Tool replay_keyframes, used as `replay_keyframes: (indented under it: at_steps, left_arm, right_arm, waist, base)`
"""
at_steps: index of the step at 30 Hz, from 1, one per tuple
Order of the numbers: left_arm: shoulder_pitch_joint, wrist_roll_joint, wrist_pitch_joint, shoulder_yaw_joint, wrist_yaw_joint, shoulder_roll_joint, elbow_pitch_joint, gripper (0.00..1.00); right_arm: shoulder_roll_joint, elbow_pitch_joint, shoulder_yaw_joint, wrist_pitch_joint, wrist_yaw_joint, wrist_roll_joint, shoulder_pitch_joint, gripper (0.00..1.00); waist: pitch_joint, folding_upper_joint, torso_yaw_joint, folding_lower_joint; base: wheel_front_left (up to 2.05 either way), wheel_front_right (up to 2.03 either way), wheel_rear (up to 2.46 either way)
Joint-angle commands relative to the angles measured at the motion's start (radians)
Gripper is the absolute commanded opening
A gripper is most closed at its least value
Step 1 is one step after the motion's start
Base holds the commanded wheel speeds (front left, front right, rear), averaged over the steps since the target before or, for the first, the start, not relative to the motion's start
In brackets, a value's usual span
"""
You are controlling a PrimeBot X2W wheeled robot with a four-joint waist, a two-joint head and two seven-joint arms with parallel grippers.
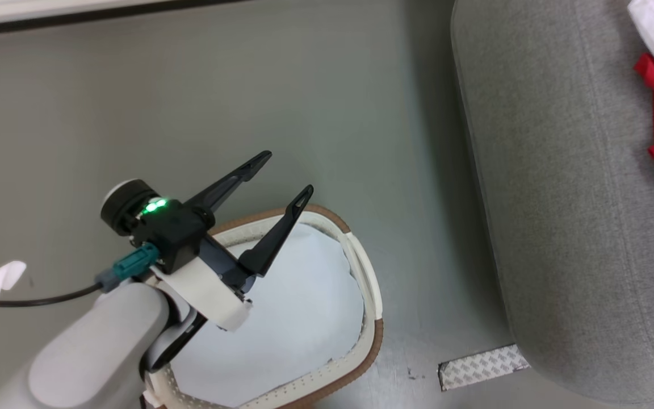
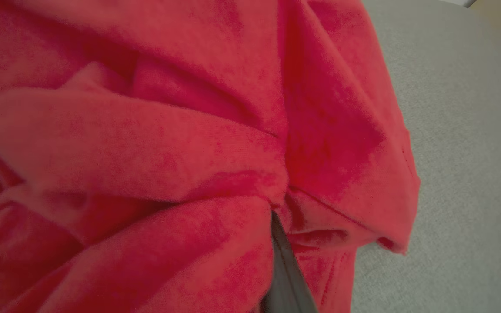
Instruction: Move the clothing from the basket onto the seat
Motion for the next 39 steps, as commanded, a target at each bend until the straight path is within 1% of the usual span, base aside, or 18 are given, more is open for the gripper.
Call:
replay_keyframes:
  at_steps: [1, 2, 3, 4, 7, 10, 15, 20, 22, 24, 27, 29, 31, 33, 35, 36, 37, 39]
  left_arm:
    - [0.013, -0.007, -0.008, 0.006, 0.001, -0.011, 0.01, 1.0]
    - [0.018, -0.009, -0.008, 0.007, 0.001, -0.015, 0.017, 1.0]
    - [0.025, -0.01, -0.009, 0.009, 0.001, -0.021, 0.023, 1.0]
    - [0.025, -0.01, -0.009, 0.009, 0.001, -0.021, 0.023, 1.0]
    - [0.045, -0.018, -0.015, 0.012, 0.002, -0.046, 0.046, 1.0]
    - [0.076, -0.027, -0.016, 0.016, 0.004, -0.069, 0.073, 1.0]
    - [0.146, -0.034, -0.017, 0.054, 0.014, -0.106, 0.107, 1.0]
    - [0.224, -0.034, -0.017, 0.112, 0.024, -0.136, 0.13, 1.0]
    - [0.251, -0.033, -0.017, 0.143, 0.03, -0.144, 0.131, 1.0]
    - [0.276, -0.033, -0.017, 0.18, 0.04, -0.15, 0.13, 1.0]
    - [0.316, -0.047, -0.016, 0.251, 0.059, -0.162, 0.125, 1.0]
    - [0.339, -0.055, -0.016, 0.303, 0.069, -0.165, 0.12, 1.0]
    - [0.366, -0.057, -0.016, 0.355, 0.078, -0.166, 0.12, 1.0]
    - [0.389, -0.055, -0.016, 0.404, 0.09, -0.167, 0.125, 1.0]
    - [0.41, -0.066, -0.016, 0.457, 0.097, -0.181, 0.123, 1.0]
    - [0.426, -0.072, -0.016, 0.494, 0.119, -0.186, 0.128, 1.0]
    - [0.438, -0.067, -0.016, 0.523, 0.13, -0.184, 0.133, 1.0]
    - [0.458, -0.057, -0.016, 0.563, 0.149, -0.199, 0.131, 1.0]
  right_arm:
    - [-0.026, 0.021, 0.011, 0.018, -0.003, 0.006, 0.009, 0.43]
    - [-0.035, 0.028, 0.018, 0.025, -0.003, 0.009, 0.01, 0.82]
    - [-0.041, 0.036, 0.028, 0.03, -0.003, 0.012, 0.015, 1.0]
    - [-0.041, 0.036, 0.028, 0.03, -0.003, 0.012, 0.015, 1.0]
    - [-0.063, 0.053, 0.068, 0.05, -0.003, 0.024, 0.036, 1.0]
    - [-0.085, 0.062, 0.12, 0.097, -0.003, 0.048, 0.071, 1.0]
    - [-0.147, 0.011, 0.201, 0.192, -0.003, 0.097, 0.152, 1.0]
    - [-0.229, -0.14, 0.244, 0.286, -0.003, 0.146, 0.235, 1.0]
    - [-0.256, -0.234, 0.242, 0.297, -0.002, 0.154, 0.255, 1.0]
    - [-0.264, -0.329, 0.235, 0.286, -0.002, 0.155, 0.274, 1.0]
    - [-0.236, -0.466, 0.222, 0.256, -0.002, 0.155, 0.293, 1.0]
    - [-0.228, -0.545, 0.243, 0.232, -0.002, 0.126, 0.311, 1.0]
    - [-0.184, -0.605, 0.258, 0.193, -0.002, 0.133, 0.326, 1.0]
    - [-0.154, -0.637, 0.27, 0.145, -0.003, 0.128, 0.345, 1.0]
    - [-0.093, -0.651, 0.276, 0.081, -0.003, 0.156, 0.361, 1.0]
    - [-0.062, -0.654, 0.281, 0.052, -0.002, 0.173, 0.369, 1.0]
    - [-0.039, -0.657, 0.283, 0.019, -0.003, 0.176, 0.379, 1.0]
    - [0.014, -0.655, 0.287, -0.046, -0.002, 0.182, 0.402, 1.0]
  waist:
    - [-0.034, 0.0, 0.003, -0.0003]
    - [-0.047, 0.0, 0.003, -0.0003]
    - [-0.062, 0.0, 0.002, -0.0003]
    - [-0.062, 0.0, 0.002, -0.0003]
    - [-0.12, 0.0, -0.004, -0.0003]
    - [-0.187, 0.0, -0.011, -0.0003]
    - [-0.317, 0.0, -0.026, -0.0003]
    - [-0.443, 0.0, -0.025, -0.0003]
    - [-0.479, 0.0, -0.019, -0.0003]
    - [-0.511, 0.0, -0.009, -0.0003]
    - [-0.553, 0.0, 0.013, -0.0003]
    - [-0.575, 0.0, 0.03, -0.0003]
    - [-0.593, 0.0, 0.048, -0.0003]
    - [-0.604, 0.0, 0.068, -0.0003]
    - [-0.609, 0.0, 0.091, -0.0003]
    - [-0.611, 0.0, 0.101, -0.0003]
    - [-0.613, 0.0, 0.113, -0.0003]
    - [-0.617, 0.0, 0.138, -0.0003]
  base:
    - [0.0, 0.0, 0.0]
    - [0.0, 0.0, 0.0]
    - [0.0, 0.0, 0.0]
    - [0.0, 0.0, 0.0]
    - [0.0, 0.0, 0.0]
    - [0.0, 0.0, 0.0]
    - [0.0, 0.0, 0.0]
    - [0.0, 0.0, 0.0]
    - [0.0, 0.0, 0.0]
    - [0.0, 0.0, 0.0]
    - [0.0, 0.0, 0.0]
    - [0.0, 0.0, 0.0]
    - [0.0, 0.0, 0.0]
    - [0.0, 0.0, 0.0]
    - [0.0, 0.0, 0.0]
    - [0.0, 0.0, 0.0]
    - [0.0, 0.0, 0.0]
    - [0.0, 0.0, 0.0]
